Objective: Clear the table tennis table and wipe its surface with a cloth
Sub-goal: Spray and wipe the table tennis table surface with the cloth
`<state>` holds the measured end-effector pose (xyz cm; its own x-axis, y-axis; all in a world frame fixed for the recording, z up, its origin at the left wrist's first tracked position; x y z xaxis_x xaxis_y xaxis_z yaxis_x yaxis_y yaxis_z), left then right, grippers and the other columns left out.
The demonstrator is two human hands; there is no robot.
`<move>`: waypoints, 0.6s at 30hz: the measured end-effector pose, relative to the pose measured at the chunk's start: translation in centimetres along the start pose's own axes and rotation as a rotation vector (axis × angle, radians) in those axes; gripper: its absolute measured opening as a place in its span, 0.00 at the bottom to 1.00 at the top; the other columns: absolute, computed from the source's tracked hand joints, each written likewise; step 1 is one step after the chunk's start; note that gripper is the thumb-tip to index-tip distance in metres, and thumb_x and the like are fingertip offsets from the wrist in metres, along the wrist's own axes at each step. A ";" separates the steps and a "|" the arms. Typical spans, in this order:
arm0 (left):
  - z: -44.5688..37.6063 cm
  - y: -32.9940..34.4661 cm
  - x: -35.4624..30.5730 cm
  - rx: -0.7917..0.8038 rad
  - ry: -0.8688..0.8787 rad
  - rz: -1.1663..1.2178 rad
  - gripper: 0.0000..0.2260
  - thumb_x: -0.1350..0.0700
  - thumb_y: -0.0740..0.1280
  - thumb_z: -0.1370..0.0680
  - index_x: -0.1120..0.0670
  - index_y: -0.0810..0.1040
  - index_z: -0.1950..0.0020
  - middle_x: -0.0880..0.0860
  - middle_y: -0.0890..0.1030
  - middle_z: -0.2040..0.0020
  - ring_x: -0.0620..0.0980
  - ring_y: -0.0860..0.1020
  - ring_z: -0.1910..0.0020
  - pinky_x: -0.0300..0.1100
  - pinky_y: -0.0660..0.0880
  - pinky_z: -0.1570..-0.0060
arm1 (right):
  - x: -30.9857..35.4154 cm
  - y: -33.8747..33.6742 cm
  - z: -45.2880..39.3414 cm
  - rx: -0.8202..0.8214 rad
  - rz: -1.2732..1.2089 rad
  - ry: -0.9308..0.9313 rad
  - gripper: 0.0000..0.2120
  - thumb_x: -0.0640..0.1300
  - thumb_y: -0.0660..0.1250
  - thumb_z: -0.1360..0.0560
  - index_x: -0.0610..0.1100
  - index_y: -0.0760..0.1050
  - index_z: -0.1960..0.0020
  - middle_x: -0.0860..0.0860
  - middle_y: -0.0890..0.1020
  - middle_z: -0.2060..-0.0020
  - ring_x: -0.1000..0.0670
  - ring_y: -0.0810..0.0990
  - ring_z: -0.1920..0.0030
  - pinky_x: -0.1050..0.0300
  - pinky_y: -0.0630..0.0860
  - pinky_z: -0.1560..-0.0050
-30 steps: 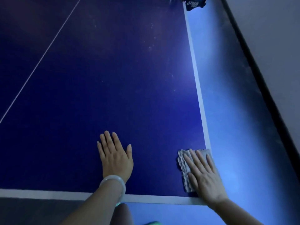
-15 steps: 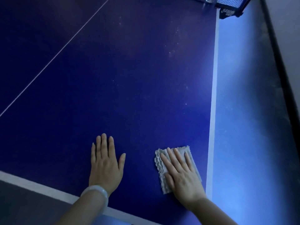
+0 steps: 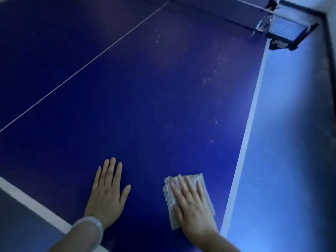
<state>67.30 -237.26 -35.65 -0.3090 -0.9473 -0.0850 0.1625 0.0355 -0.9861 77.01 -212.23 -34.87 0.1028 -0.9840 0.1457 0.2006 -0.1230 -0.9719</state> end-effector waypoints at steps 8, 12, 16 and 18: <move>1.2 -2.1 -6.3 -0.081 -0.423 0.095 0.31 0.41 0.42 0.18 0.60 0.60 0.23 0.63 0.53 0.22 0.59 0.50 0.22 0.54 0.47 0.23 | -10.7 -2.2 -3.6 0.005 0.152 -0.257 0.27 0.54 0.50 0.19 0.50 0.57 0.21 0.51 0.60 0.23 0.47 0.60 0.23 0.42 0.56 0.27; 0.8 -0.6 -13.0 -0.033 -0.793 0.265 0.35 0.38 0.41 0.21 0.58 0.39 0.21 0.60 0.37 0.21 0.57 0.37 0.22 0.54 0.41 0.23 | -15.9 -4.0 -7.9 -0.059 0.050 0.202 0.29 0.55 0.37 0.21 0.52 0.48 0.21 0.51 0.55 0.21 0.49 0.51 0.21 0.43 0.47 0.23; 0.0 0.6 -14.6 -0.108 -0.919 0.145 0.34 0.41 0.40 0.20 0.61 0.41 0.21 0.62 0.43 0.21 0.59 0.42 0.21 0.56 0.40 0.24 | -13.4 -3.4 -7.2 -0.122 0.018 0.245 0.30 0.52 0.44 0.22 0.46 0.59 0.22 0.45 0.62 0.24 0.44 0.60 0.23 0.39 0.53 0.26; 0.0 1.0 -14.6 -0.122 -0.921 0.125 0.33 0.42 0.41 0.20 0.62 0.45 0.21 0.62 0.46 0.21 0.59 0.44 0.21 0.56 0.41 0.24 | -11.5 -2.0 -4.8 -0.101 0.031 -0.087 0.29 0.50 0.52 0.23 0.46 0.63 0.23 0.45 0.65 0.25 0.44 0.62 0.24 0.38 0.58 0.29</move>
<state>71.94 -223.43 -35.39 0.5761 -0.8117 -0.0962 0.0286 0.1376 -0.9901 70.72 -201.26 -35.51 0.1929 -0.9731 0.1262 0.0972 -0.1091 -0.9893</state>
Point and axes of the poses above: each hand's wrist, its own z-axis away from the middle knuckle, its own y-axis out of the palm, x = y × z, the point moved 3 cm from there along -z, towards the middle knuckle
